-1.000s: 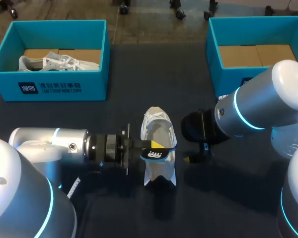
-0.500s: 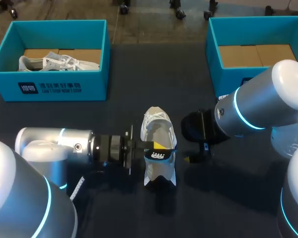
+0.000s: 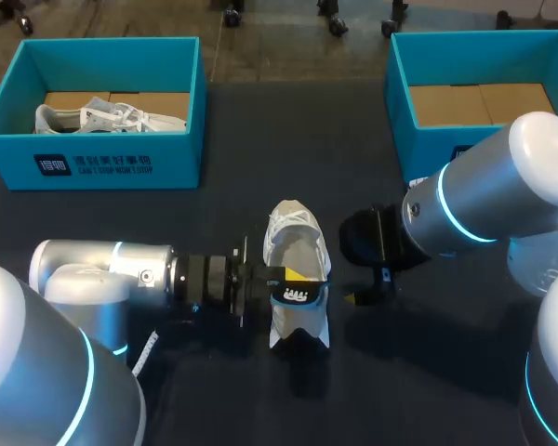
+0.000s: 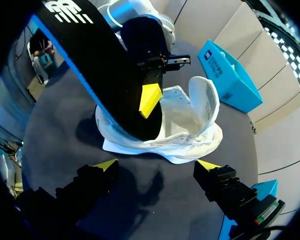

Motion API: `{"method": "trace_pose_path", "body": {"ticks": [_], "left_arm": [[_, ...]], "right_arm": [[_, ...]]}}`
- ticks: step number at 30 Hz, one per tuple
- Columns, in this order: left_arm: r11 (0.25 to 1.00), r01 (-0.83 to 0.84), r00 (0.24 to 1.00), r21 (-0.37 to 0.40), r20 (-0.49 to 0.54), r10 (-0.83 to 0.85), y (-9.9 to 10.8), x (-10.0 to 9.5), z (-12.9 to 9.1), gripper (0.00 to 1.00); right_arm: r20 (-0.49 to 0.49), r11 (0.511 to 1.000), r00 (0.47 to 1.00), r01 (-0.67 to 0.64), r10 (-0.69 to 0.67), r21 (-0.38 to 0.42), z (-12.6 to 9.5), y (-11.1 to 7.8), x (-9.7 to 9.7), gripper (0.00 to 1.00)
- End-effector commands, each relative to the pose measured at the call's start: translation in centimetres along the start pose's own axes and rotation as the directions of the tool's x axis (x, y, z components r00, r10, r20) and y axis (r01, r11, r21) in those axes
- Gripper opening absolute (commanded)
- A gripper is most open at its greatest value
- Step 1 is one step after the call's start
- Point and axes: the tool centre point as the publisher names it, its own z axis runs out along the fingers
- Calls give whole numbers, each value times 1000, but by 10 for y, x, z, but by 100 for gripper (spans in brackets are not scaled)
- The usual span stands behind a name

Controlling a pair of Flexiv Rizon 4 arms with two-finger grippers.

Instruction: Take the shoe out of the shoebox, open the shoe tongue, remove and reinsert the insole, then place the shoe into the shoebox

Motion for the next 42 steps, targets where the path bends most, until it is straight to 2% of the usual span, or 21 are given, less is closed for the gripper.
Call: {"method": "trace_pose_path", "body": {"ticks": [1,10,17,19,24,33,42], "left_arm": [[1000,-7,1000,-10,-12,7,10,-2,7,0],[1000,-18,999,-24,-27,18,25,-3,6,0],[999,-20,999,-38,-30,19,21,-2,5,0],[999,-22,999,-37,-30,21,16,-2,5,30],[999,-33,999,-37,-30,32,7,-4,4,44],[998,-47,998,-33,-35,46,-7,-9,4,40],[999,-28,998,-39,-60,25,-26,-10,-1,44]], "right_arm": [[1,1000,1000,0,0,-2,0,-1,1,100],[1,1000,1000,0,0,-2,0,-1,1,100],[1,1000,1000,0,0,-2,0,-1,1,100],[1,1000,1000,0,0,-2,0,-1,1,100],[1,1000,1000,0,0,-2,0,-1,1,100],[1,1000,1000,0,0,-2,0,-1,1,100],[1,1000,1000,0,0,-2,0,-1,1,100]]}}
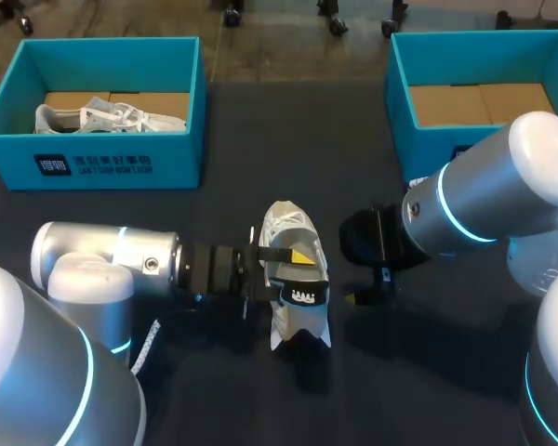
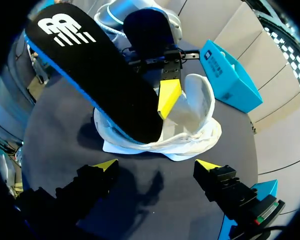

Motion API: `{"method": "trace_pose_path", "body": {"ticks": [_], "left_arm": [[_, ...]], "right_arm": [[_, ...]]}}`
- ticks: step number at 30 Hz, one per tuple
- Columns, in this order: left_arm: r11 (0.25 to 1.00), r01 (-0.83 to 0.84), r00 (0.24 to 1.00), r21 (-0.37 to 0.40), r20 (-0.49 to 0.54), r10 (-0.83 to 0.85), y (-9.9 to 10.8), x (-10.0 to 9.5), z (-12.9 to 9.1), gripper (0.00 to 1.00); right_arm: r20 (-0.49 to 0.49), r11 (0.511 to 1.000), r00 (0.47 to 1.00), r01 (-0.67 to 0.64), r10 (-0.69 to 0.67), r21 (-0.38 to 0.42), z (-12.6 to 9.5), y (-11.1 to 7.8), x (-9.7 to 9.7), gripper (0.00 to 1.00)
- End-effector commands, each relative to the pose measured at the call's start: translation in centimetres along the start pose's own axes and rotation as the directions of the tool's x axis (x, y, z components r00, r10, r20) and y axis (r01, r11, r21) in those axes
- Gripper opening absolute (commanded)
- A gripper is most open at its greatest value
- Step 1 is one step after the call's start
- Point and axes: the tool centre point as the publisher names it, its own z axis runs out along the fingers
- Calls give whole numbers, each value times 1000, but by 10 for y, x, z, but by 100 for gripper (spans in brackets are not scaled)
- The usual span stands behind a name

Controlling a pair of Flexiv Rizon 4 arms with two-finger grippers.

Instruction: Take the shoe out of the shoebox, open the shoe tongue, remove and reinsert the insole, then place the shoe into the shoebox

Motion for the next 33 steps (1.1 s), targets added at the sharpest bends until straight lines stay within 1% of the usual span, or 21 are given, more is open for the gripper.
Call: {"method": "trace_pose_path", "body": {"ticks": [1,3,10,12,14,18,21,22,23,24,27,28,33], "left_arm": [[1000,13,1000,-24,-21,-14,-13,-1,-8,43],[999,17,999,-33,-29,-18,-16,0,-11,40],[996,42,998,-81,-52,-46,-23,3,-22,36],[995,47,997,-91,-58,-52,-22,5,-24,37],[994,55,996,-98,-61,-61,-21,7,-25,36],[989,56,994,-136,-83,-68,-17,11,-28,34],[988,59,993,-142,-90,-72,-17,13,-29,34],[988,60,993,-141,-92,-73,-16,14,-29,25],[988,62,992,-140,-99,-76,-15,15,-29,14],[988,62,992,-138,-100,-76,-14,16,-29,0],[990,51,991,-134,-117,-67,-9,17,-29,0],[989,38,990,-143,-132,-57,-6,18,-29,0],[987,20,988,-158,-147,-43,6,18,-32,0]], "right_arm": [[2,1000,1000,0,0,-1,0,-1,1,100],[2,1000,1000,0,0,-1,0,-1,1,100],[2,1000,1000,0,0,-1,0,-1,1,100],[2,1000,1000,0,0,-1,0,-1,1,100],[2,1000,1000,0,0,-1,0,-1,1,100],[2,1000,1000,0,0,-1,0,-1,1,100],[2,1000,1000,0,0,-1,0,-1,1,100],[2,1000,1000,0,0,-1,0,-1,1,100],[2,1000,1000,0,0,-1,0,-1,1,100],[2,1000,1000,0,0,-1,0,-1,1,100],[2,1000,1000,0,0,-1,0,-1,1,100],[2,1000,1000,0,0,-1,0,-1,1,100],[2,1000,1000,0,0,-1,0,-1,1,100]]}}
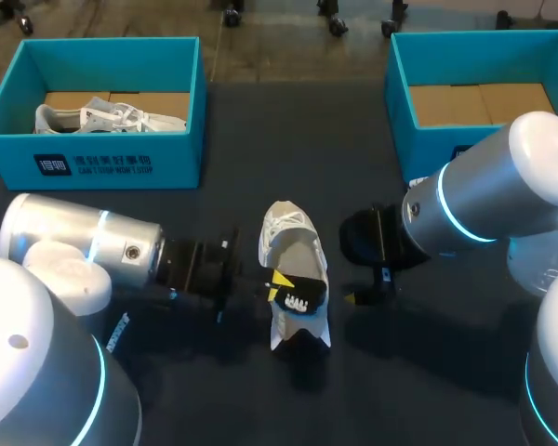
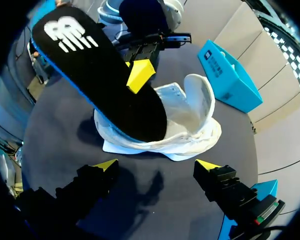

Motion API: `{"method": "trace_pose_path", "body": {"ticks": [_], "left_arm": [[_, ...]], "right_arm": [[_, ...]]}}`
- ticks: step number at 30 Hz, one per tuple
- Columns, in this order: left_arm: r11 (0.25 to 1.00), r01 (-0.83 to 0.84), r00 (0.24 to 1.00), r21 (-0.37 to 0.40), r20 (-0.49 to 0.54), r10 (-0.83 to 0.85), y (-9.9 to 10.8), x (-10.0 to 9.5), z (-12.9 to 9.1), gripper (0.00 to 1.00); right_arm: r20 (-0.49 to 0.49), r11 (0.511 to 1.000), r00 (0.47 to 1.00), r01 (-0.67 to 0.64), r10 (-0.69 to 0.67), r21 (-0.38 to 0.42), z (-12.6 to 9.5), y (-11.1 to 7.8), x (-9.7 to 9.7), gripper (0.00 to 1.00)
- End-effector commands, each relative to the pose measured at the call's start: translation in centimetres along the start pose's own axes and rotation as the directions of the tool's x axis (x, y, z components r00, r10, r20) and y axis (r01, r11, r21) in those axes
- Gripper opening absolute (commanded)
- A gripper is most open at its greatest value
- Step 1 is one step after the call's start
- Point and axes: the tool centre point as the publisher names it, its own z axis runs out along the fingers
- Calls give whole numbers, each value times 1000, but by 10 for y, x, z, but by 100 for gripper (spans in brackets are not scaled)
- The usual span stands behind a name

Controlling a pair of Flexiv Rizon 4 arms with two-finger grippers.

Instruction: Take the shoe out of the shoebox, open the shoe tongue, remove and reinsert the insole, then place the shoe into the shoebox

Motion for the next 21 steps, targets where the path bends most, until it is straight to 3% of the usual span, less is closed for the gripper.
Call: {"method": "trace_pose_path", "body": {"ticks": [1,21], "left_arm": [[1000,-13,1000,-12,-17,13,13,-3,2,0],[995,-81,996,-61,43,84,43,-13,16,0]], "right_arm": [[2,1000,1000,0,0,-1,-1,-1,1,100],[2,1000,1000,0,0,-1,-1,-1,1,100]]}}
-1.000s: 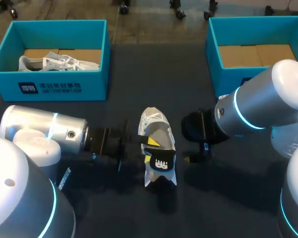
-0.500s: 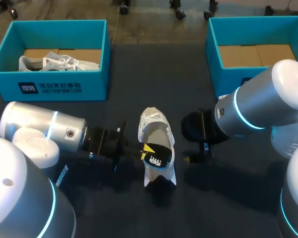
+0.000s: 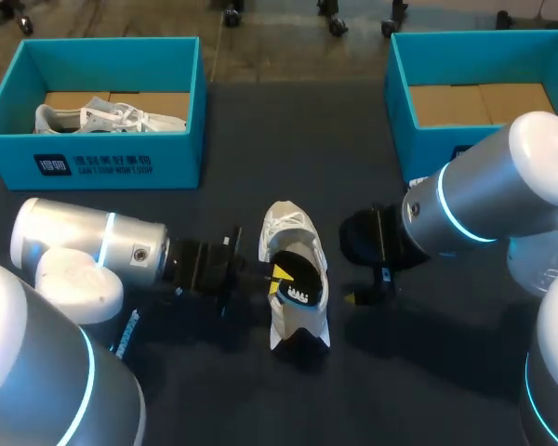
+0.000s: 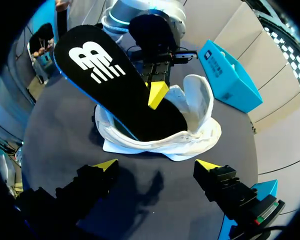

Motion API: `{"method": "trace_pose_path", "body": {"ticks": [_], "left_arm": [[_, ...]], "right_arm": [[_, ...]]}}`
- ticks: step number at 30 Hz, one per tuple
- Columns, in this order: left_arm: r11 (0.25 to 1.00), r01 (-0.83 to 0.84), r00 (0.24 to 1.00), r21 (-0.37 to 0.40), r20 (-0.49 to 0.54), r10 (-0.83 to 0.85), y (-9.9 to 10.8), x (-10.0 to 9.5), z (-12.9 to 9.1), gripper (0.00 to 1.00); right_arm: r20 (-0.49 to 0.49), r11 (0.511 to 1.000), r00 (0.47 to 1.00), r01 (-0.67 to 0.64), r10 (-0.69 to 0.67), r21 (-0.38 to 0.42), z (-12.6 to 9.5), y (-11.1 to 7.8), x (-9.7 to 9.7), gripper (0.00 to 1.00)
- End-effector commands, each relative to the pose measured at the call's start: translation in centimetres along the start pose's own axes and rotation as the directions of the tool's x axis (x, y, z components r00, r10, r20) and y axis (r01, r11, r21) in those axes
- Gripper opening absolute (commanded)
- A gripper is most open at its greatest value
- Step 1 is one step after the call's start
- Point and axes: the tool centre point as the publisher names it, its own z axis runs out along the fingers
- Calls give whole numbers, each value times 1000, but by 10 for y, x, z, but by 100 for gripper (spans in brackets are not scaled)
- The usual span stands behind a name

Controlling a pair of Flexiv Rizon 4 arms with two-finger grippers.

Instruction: Take the shoe out of the shoebox, open the shoe tongue, remove and reinsert the insole, then place the shoe into the shoebox

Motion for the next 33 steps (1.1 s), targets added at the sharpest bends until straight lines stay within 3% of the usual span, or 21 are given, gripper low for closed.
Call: {"method": "trace_pose_path", "body": {"ticks": [1,3,4,5,8,13,21,23,24,33], "left_arm": [[1000,5,1000,-16,1,-4,4,1,7,0],[1000,19,1000,-9,3,-19,0,2,5,0],[1000,19,1000,-5,4,-19,-3,1,3,21],[1000,21,1000,3,5,-21,-7,1,1,33],[1000,20,1000,15,9,-20,-14,-2,-3,36],[1000,17,1000,22,4,-17,-27,-6,-12,27],[999,11,1000,45,-17,-10,-40,0,-11,22],[999,17,999,44,-32,-15,-38,4,-8,11],[999,19,999,45,-33,-18,-38,5,-8,0],[999,-37,999,37,-2,37,-22,9,5,0]], "right_arm": [[2,1000,1000,0,0,-1,-1,-1,1,100],[2,1000,1000,0,0,-1,-1,-1,1,100],[2,1000,1000,0,0,-1,-1,-1,1,100],[2,1000,1000,0,0,-1,-1,-1,1,100],[2,1000,1000,0,0,-1,-1,-1,1,100],[2,1000,1000,0,0,-1,-1,-1,1,100],[2,1000,1000,0,0,-1,-1,-1,1,100],[2,1000,1000,0,0,-1,-1,-1,1,100],[2,1000,1000,0,0,-1,-1,-1,1,100],[2,1000,1000,0,0,-1,-1,-1,1,100]]}}
